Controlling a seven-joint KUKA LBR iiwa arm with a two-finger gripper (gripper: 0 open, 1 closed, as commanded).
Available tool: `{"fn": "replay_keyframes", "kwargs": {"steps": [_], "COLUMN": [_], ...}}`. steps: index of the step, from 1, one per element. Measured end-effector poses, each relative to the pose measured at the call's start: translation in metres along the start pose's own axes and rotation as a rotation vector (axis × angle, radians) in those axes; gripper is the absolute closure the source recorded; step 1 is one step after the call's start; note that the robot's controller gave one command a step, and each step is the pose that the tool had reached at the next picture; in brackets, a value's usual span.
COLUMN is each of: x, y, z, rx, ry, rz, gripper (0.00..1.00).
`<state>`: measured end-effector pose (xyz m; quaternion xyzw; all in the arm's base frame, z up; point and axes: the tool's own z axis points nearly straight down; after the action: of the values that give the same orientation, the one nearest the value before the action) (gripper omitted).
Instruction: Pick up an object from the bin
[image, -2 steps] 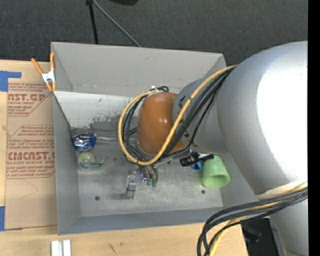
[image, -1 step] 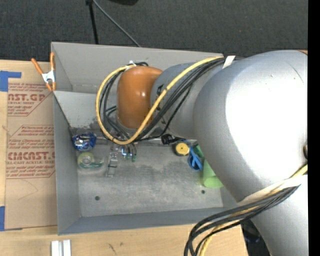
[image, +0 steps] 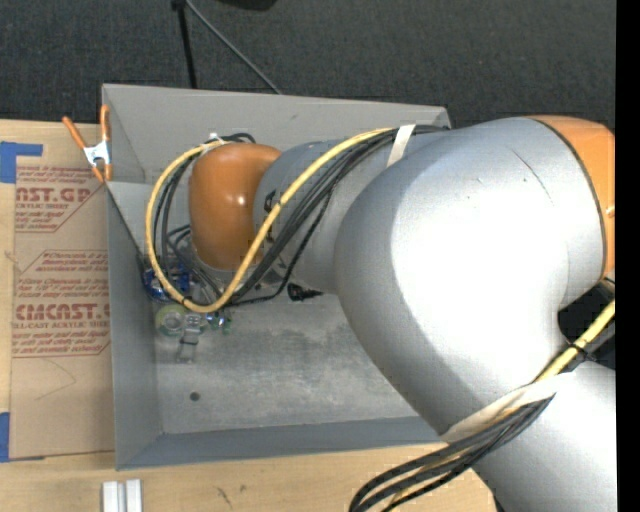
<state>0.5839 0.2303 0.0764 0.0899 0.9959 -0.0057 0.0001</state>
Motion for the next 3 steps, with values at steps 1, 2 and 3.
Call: {"fn": "replay_keyframes", "kwargs": {"steps": [1, 2, 3], "x": [0.000, 0.012, 0.000], "y": [0.000, -0.001, 0.008], "z": [-0.001, -0.154, -0.037], "rx": [-0.004, -0.016, -0.012], "ry": [0.000, -0.005, 0.001], "rz": [-0.002, 0.135, 0.083], "gripper": [1.00, 1.00, 1.00]}}
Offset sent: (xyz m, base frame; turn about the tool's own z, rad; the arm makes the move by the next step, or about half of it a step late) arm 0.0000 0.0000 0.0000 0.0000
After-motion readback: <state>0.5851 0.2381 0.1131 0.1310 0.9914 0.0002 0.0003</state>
